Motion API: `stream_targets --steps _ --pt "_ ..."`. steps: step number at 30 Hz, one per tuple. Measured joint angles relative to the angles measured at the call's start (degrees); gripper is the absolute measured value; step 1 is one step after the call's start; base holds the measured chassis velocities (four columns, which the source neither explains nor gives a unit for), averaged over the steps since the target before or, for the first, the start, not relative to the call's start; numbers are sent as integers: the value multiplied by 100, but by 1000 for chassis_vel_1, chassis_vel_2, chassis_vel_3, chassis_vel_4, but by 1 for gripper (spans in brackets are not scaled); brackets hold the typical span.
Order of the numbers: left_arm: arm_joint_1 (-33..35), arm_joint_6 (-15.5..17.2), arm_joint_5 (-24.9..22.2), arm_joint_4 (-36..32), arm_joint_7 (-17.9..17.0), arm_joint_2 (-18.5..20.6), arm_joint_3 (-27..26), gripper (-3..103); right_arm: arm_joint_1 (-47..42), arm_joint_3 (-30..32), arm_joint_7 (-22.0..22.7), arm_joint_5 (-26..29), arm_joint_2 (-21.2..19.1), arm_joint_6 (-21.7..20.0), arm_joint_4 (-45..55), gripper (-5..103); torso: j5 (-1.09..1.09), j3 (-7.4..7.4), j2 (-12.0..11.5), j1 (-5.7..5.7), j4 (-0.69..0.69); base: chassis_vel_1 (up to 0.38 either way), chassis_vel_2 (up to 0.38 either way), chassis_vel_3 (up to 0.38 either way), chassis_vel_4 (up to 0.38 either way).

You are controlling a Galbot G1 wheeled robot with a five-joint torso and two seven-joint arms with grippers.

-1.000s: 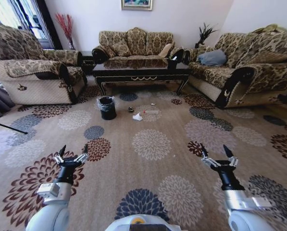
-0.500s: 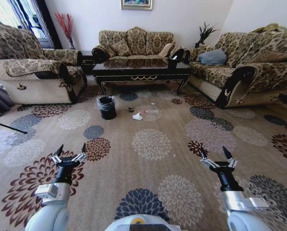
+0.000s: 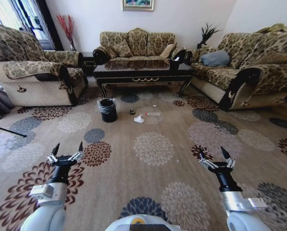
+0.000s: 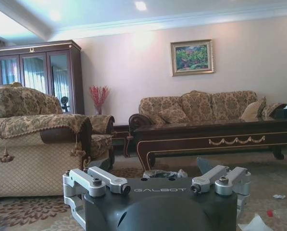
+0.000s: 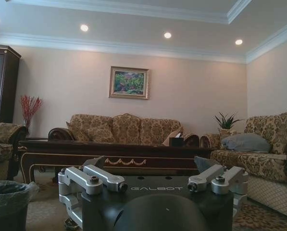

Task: Move to the front of the table and pick up the trash from the floor, then place it into the trash bin.

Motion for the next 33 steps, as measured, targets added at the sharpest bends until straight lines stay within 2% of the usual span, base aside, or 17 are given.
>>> stream_targets --steps 13,20,21,22,24,33 --pt "-119 -21 -266 260 -22 158 -468 100 148 29 -87 110 -209 13 -238 100 0 9 10 3 0 -337 317 339 -316" --pt "-7 -64 -308 199 -18 121 -518 100 540 5 -147 110 -701 -20 -709 100 0 12 14 3 -1 -370 372 360 -380" --pt "17 -83 -308 200 -17 124 -549 100 633 -21 -197 116 -926 -21 -855 100 4 14 15 5 6 -297 355 362 -329" --pt "17 -83 -308 200 -17 124 -549 100 633 -21 -197 116 -926 -21 -855 100 4 14 15 5 6 -297 355 362 -329" --pt "22 -96 -311 225 -17 138 -590 100 686 -59 -256 134 -1051 -21 -970 100 -1 13 17 3 0 -314 348 368 -333" --pt "39 -5 -523 165 -32 90 -562 100 754 -179 -387 164 -918 6 -1092 100 3 16 19 5 2 -367 349 365 -352"
